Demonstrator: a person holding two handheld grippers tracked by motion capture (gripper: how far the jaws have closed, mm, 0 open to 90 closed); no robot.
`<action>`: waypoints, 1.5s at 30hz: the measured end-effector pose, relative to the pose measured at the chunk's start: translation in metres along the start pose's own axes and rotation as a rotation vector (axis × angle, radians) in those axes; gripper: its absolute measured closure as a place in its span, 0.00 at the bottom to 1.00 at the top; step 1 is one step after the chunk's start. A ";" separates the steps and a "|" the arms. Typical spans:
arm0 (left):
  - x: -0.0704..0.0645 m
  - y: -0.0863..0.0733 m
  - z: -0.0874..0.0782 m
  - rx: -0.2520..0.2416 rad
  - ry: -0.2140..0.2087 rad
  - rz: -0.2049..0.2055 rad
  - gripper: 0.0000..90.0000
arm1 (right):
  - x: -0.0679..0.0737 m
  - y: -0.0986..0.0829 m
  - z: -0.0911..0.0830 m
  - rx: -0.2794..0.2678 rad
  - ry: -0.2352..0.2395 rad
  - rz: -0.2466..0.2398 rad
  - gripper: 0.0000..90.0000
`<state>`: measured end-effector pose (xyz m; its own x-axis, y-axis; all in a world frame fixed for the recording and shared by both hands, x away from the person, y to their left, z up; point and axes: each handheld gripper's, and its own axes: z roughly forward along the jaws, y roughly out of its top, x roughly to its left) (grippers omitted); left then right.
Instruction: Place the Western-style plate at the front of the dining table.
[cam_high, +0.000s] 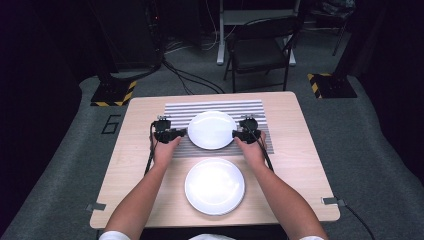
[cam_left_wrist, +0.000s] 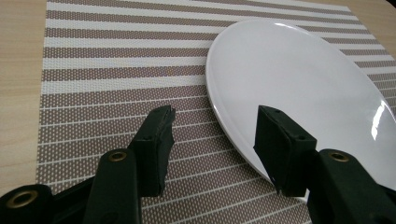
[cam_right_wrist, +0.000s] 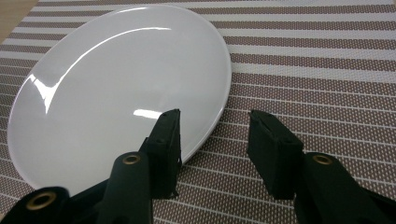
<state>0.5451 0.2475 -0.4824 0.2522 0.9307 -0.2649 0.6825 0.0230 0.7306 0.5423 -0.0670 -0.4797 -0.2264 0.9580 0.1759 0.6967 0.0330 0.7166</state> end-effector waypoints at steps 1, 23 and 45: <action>0.000 0.000 -0.002 -0.002 0.000 0.008 0.52 | -0.001 -0.001 -0.001 -0.001 0.005 0.002 0.60; 0.001 -0.009 -0.052 -0.049 -0.046 0.082 0.51 | 0.005 -0.014 -0.051 -0.054 0.109 -0.015 0.58; 0.002 -0.037 -0.094 -0.061 -0.087 0.147 0.49 | -0.012 -0.051 -0.108 -0.084 0.149 -0.045 0.54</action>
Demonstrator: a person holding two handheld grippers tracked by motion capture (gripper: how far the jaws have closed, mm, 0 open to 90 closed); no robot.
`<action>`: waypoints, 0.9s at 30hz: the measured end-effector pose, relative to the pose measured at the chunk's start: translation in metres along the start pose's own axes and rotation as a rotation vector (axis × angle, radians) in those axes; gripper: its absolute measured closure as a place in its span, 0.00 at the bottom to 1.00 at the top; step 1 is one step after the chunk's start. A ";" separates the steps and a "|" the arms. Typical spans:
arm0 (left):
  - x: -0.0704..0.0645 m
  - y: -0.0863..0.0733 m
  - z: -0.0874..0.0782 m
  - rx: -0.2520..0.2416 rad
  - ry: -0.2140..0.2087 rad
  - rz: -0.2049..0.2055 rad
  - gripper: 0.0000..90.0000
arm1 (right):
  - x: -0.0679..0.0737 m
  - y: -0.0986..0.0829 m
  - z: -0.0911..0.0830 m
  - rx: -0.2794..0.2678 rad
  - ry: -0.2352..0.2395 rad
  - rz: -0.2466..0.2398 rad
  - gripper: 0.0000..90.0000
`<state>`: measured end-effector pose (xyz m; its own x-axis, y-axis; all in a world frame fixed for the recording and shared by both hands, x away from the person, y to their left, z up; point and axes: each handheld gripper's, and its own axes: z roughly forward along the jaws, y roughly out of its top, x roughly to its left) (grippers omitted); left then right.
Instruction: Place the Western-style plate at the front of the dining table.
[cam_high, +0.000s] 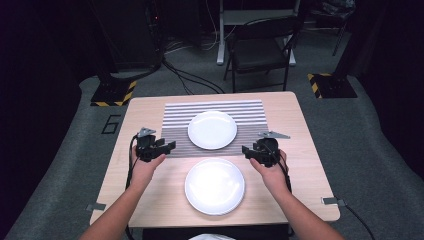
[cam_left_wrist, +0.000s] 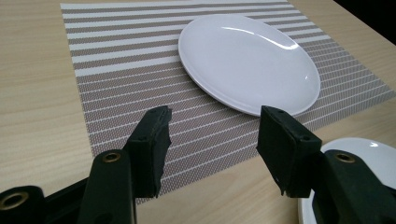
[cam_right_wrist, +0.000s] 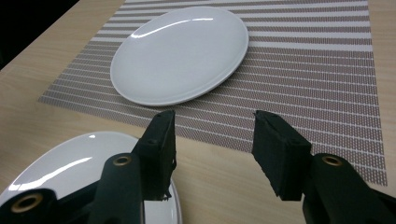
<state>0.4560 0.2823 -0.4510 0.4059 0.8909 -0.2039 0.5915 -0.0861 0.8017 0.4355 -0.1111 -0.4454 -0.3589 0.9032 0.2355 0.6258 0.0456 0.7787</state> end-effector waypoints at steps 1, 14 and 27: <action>0.000 0.000 0.000 0.000 0.000 0.000 0.49 | 0.000 0.000 0.000 0.000 0.000 0.000 0.54; 0.004 -0.027 -0.011 0.023 -0.007 -0.015 0.49 | -0.007 -0.026 -0.006 0.023 0.007 0.010 0.54; 0.008 -0.055 -0.008 0.048 0.001 -0.031 0.49 | -0.010 -0.048 -0.001 0.036 -0.016 -0.037 0.53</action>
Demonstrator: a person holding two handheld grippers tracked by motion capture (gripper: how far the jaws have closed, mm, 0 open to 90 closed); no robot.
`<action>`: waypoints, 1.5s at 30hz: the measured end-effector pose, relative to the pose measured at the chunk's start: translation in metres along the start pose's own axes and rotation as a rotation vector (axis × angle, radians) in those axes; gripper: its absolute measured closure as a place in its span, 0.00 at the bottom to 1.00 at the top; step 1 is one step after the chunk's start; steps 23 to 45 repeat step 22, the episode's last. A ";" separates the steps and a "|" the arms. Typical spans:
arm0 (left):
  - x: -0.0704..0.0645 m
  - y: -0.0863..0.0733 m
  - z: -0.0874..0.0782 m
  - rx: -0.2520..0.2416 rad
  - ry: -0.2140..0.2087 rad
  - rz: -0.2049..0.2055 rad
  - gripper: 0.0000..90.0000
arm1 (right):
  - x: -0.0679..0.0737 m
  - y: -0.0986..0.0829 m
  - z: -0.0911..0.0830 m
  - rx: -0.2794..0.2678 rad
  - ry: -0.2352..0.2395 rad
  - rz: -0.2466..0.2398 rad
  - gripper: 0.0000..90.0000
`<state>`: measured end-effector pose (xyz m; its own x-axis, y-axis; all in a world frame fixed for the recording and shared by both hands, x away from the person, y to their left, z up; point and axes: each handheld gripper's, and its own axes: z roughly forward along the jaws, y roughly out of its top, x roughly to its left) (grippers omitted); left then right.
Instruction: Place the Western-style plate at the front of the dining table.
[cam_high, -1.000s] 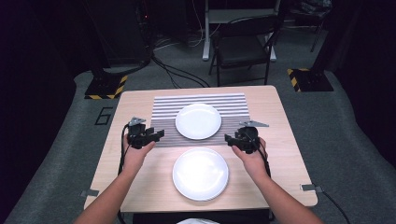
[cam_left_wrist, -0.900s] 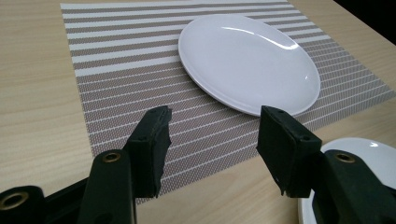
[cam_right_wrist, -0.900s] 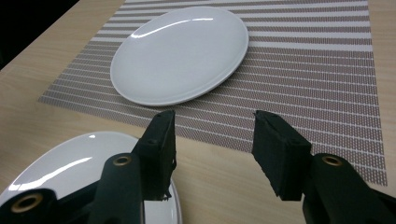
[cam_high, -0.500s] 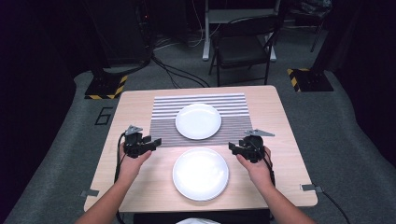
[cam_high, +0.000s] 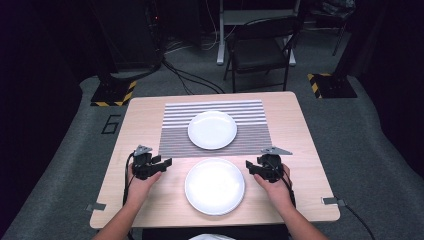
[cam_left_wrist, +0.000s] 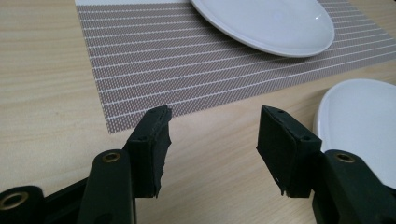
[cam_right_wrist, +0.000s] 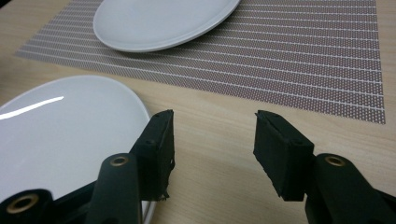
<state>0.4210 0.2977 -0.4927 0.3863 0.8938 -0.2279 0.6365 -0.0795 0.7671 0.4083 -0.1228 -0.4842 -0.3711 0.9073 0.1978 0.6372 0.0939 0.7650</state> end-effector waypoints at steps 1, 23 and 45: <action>0.001 -0.002 0.000 0.005 0.003 -0.002 0.48 | 0.001 -0.001 0.001 0.005 -0.005 -0.012 0.53; 0.002 -0.016 0.007 0.029 0.065 0.090 0.45 | -0.009 -0.014 0.016 0.043 -0.097 -0.089 0.50; 0.002 -0.016 0.007 0.029 0.065 0.090 0.45 | -0.009 -0.014 0.016 0.043 -0.097 -0.089 0.50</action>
